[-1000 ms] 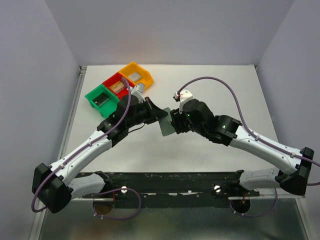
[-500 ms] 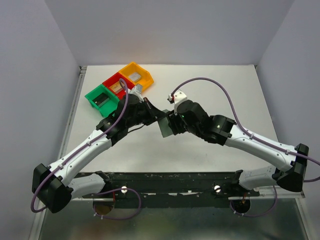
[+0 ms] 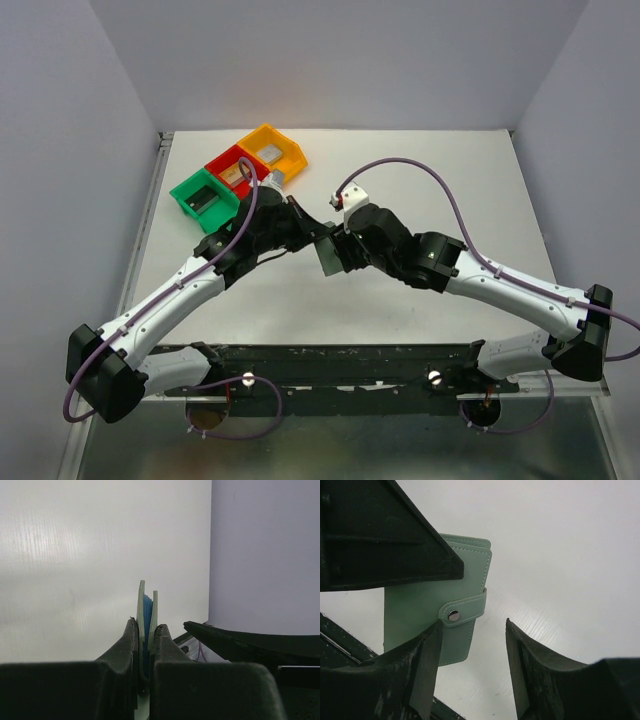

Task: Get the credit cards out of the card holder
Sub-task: Open the card holder.

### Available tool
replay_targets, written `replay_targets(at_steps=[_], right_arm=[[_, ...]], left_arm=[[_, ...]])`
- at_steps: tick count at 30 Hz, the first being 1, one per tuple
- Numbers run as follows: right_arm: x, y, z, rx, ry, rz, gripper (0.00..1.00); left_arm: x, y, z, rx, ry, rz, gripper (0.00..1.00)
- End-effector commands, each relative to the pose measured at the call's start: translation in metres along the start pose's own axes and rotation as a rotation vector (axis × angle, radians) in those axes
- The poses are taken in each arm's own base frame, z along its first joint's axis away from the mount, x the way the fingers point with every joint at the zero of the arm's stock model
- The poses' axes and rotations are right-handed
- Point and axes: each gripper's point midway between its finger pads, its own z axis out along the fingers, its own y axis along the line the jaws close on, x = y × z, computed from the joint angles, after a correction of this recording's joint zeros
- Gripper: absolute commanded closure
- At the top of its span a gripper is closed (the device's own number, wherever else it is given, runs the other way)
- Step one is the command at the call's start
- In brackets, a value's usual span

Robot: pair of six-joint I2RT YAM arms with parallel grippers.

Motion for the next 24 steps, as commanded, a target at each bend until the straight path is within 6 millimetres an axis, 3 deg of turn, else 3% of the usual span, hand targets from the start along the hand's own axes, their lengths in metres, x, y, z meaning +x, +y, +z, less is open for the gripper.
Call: replay_targets(at_steps=[1,12,24], right_arm=[[-0.018,-0.001,-0.005,0.019,-0.057,0.017,0.37],[-0.023,0.004,-0.005,0.021,-0.074,0.017,0.37],[-0.004,-0.005,0.014,0.128,0.03,-0.044,0.43]], left_arm=[[-0.009,-0.014,-0.003,0.021,-0.032,-0.023,1.0],[-0.01,-0.009,-0.002,-0.008,-0.032,-0.038,1.0],[-0.009,-0.023,-0.007,0.06,-0.027,-0.048,1.0]])
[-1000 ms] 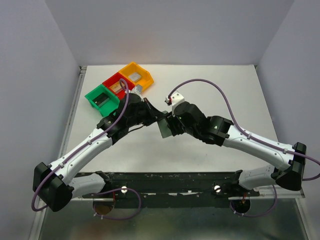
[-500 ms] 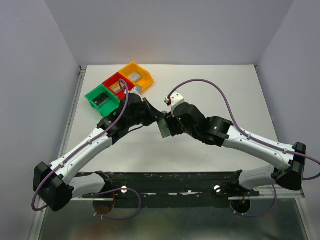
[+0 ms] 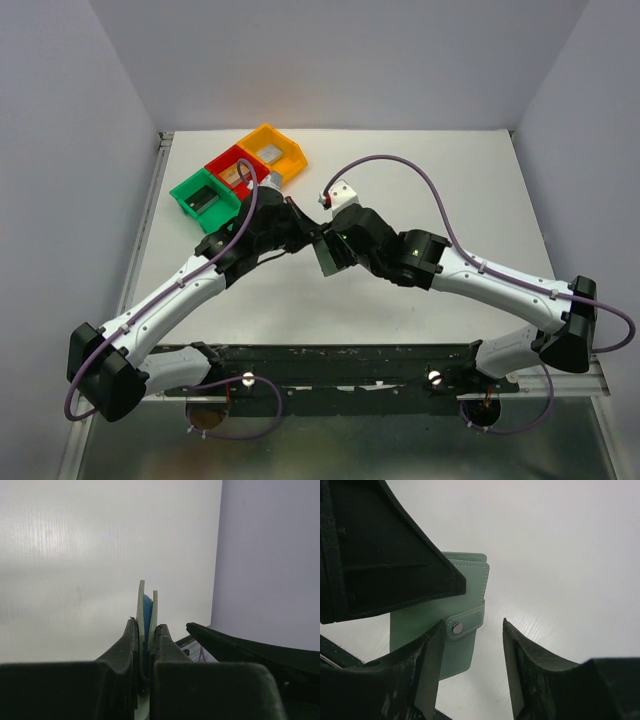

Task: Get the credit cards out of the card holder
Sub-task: Open the card holder.

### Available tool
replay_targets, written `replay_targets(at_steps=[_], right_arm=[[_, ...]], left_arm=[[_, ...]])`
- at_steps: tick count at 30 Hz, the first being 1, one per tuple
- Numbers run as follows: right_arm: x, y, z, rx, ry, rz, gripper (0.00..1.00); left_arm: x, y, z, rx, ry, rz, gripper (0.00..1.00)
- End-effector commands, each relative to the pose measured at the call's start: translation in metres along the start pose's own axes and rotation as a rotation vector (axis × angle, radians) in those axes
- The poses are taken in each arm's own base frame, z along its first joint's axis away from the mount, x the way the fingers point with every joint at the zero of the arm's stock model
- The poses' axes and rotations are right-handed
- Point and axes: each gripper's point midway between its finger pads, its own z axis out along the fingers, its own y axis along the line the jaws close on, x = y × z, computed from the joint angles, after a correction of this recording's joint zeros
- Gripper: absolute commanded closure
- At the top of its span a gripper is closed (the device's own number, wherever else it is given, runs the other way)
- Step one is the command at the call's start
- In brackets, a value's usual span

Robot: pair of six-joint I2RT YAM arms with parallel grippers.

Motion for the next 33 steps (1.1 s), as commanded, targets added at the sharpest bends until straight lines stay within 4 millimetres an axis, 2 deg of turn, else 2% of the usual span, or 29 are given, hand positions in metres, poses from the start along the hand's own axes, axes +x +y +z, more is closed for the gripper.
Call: replay_targets(at_steps=[1,9,16,28,33], right_arm=[[0.005,-0.007,0.003,0.069,0.035,-0.027,0.43],[0.014,-0.015,0.007,0.124,0.075,-0.053,0.51],[0.018,-0.022,0.006,0.16,0.089,-0.07,0.69],[0.022,-0.025,0.006,0.175,0.106,-0.081,0.86],[0.022,-0.025,0.006,0.18,0.11,-0.081,0.99]], left_arm=[[-0.008,-0.032,-0.011,0.105,-0.018,-0.013,1.0],[-0.009,-0.031,-0.011,0.104,-0.026,-0.014,1.0],[-0.009,-0.03,-0.013,0.104,-0.031,-0.013,1.0],[-0.009,-0.029,-0.015,0.107,-0.036,-0.012,1.0],[-0.008,-0.028,-0.016,0.107,-0.036,-0.012,1.0]])
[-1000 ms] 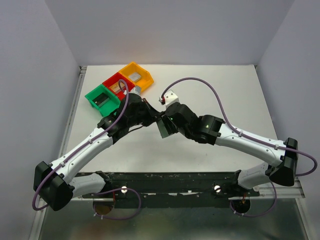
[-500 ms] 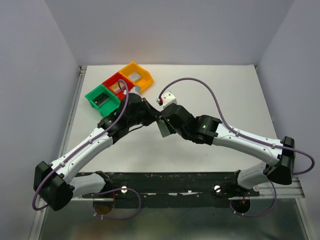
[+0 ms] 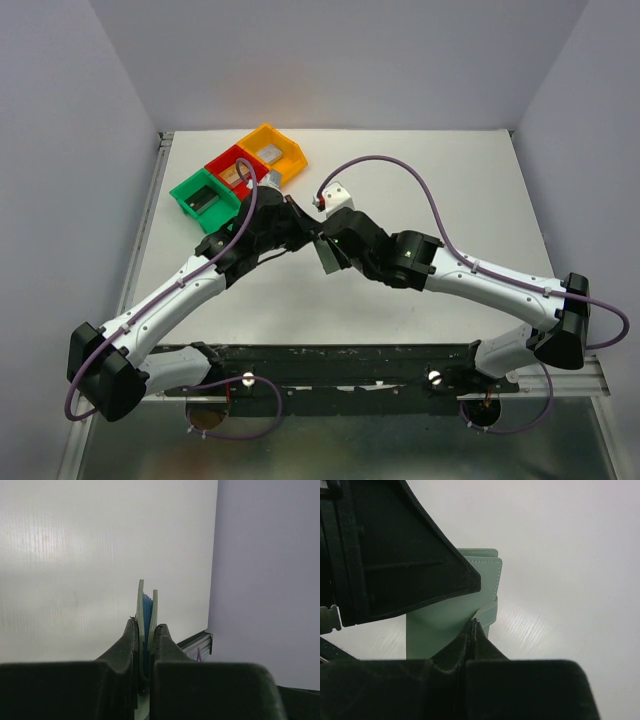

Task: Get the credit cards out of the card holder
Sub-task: Open the card holder.

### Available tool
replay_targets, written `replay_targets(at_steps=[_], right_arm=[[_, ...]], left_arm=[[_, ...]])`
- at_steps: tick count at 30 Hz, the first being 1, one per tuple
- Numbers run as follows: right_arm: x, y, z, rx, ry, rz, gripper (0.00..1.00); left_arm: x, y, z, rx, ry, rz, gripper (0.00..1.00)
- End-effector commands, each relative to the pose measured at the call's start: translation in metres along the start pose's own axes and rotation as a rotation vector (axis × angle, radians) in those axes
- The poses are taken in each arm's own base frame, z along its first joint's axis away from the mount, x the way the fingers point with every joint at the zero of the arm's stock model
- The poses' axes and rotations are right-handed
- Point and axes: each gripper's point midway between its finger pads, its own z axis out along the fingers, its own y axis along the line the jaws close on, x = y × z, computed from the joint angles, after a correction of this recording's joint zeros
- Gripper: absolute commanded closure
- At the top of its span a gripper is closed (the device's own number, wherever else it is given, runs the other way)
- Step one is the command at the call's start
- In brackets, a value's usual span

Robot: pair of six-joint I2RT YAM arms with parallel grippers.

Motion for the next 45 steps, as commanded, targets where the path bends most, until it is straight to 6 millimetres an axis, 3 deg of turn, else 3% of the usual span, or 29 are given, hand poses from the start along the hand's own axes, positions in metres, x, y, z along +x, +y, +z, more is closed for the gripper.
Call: replay_targets(at_steps=[1,15,20,23,24,27,30,35,37,40,45], right_arm=[[0.022,-0.03,0.003,0.142,0.092,-0.073,1.0],[0.014,-0.045,-0.006,0.204,0.062,-0.059,0.99],[0.001,-0.055,-0.026,0.205,0.013,-0.03,0.99],[-0.012,-0.055,-0.044,0.141,-0.056,0.0,0.89],[-0.019,-0.051,-0.05,0.087,-0.092,0.017,0.8],[-0.036,-0.022,-0.067,-0.141,-0.229,0.042,0.53],[-0.04,0.009,-0.082,-0.347,-0.314,0.056,0.43],[-0.031,0.037,-0.093,-0.524,-0.278,0.065,0.74],[-0.026,0.04,-0.089,-0.547,-0.267,0.073,0.81],[-0.017,0.052,-0.087,-0.616,-0.223,0.069,0.85],[-0.008,0.049,-0.076,-0.631,-0.179,0.106,0.82]], left_arm=[[-0.003,-0.026,-0.017,0.099,-0.012,-0.005,1.0],[-0.003,-0.019,-0.017,0.078,-0.02,0.007,1.0],[-0.006,-0.01,-0.019,0.062,-0.032,0.029,1.0],[-0.009,-0.002,-0.018,0.087,-0.041,0.088,1.0],[-0.01,-0.004,-0.016,0.12,-0.043,0.125,1.0],[-0.008,-0.009,-0.013,0.264,-0.042,0.261,1.0],[-0.004,-0.02,-0.02,0.462,-0.078,0.354,1.0],[-0.004,-0.016,-0.034,0.558,-0.085,0.358,1.0],[-0.005,-0.017,-0.039,0.612,-0.051,0.359,1.0],[-0.006,-0.022,-0.049,0.72,-0.007,0.351,1.0],[0.003,-0.037,-0.069,0.917,0.063,0.424,1.0]])
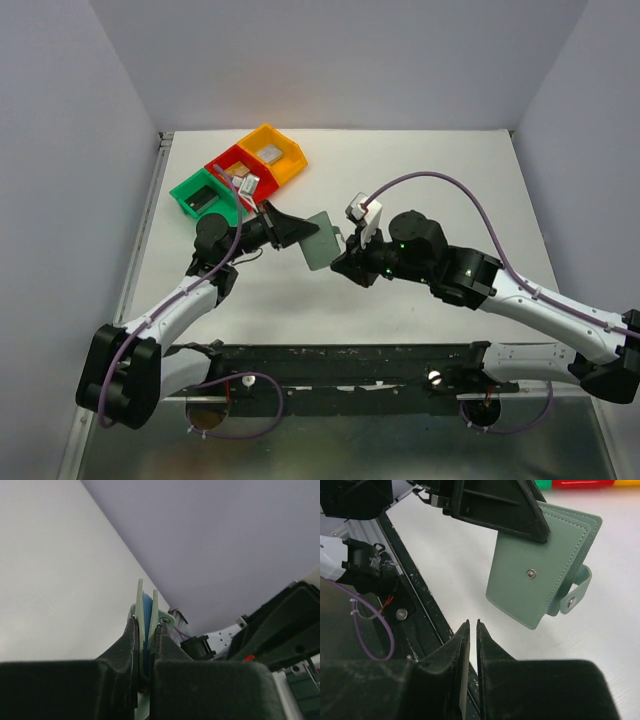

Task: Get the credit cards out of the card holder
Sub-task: Open the card holder.

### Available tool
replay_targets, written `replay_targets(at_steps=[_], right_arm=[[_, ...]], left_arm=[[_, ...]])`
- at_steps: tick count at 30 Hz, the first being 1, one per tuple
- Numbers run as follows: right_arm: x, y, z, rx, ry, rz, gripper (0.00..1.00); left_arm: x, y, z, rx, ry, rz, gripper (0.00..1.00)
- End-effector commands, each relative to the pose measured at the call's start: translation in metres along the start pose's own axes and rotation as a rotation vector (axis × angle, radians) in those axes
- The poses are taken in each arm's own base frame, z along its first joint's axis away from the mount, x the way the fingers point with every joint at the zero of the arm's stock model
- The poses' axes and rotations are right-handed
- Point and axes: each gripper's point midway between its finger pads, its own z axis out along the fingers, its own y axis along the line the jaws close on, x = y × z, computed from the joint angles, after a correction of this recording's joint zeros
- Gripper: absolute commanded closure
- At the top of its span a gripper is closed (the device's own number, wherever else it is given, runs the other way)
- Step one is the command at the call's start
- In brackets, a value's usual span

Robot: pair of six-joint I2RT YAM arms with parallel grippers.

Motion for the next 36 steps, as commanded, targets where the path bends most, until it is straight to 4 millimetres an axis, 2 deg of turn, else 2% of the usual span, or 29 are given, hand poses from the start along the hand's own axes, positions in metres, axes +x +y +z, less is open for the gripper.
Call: replay_targets(at_steps=[1,4,10,15,20,24,31,36], right_arm=[[0.003,0.005,0.004,-0.082,0.005,0.05,0.81],[0.0,-0.006,0.002,-0.068,-0.008,0.079,0.81],[-0.005,-0.023,-0.005,-0.058,-0.037,0.118,0.81],[-0.007,-0.026,-0.011,-0.072,-0.062,0.145,0.81],[-0.008,-0.021,-0.011,-0.111,-0.069,0.164,0.8],[-0.011,-0.02,-0.011,-0.124,-0.077,0.173,0.74],[-0.015,-0.028,-0.016,-0.102,-0.097,0.188,0.53],[-0.014,-0.027,-0.015,-0.123,-0.093,0.206,0.47]], left_arm=[[0.009,-0.058,-0.012,0.34,0.106,0.115,1.0],[0.011,-0.073,-0.016,0.436,0.144,0.16,1.0],[0.013,-0.088,-0.024,0.54,0.181,0.191,1.0],[0.016,-0.09,-0.025,0.553,0.213,0.218,1.0],[0.011,-0.097,-0.025,0.569,0.211,0.243,1.0],[0.008,-0.104,-0.026,0.582,0.208,0.261,1.0],[0.01,-0.109,-0.029,0.595,0.22,0.277,1.0],[0.008,-0.111,-0.03,0.596,0.212,0.276,1.0]])
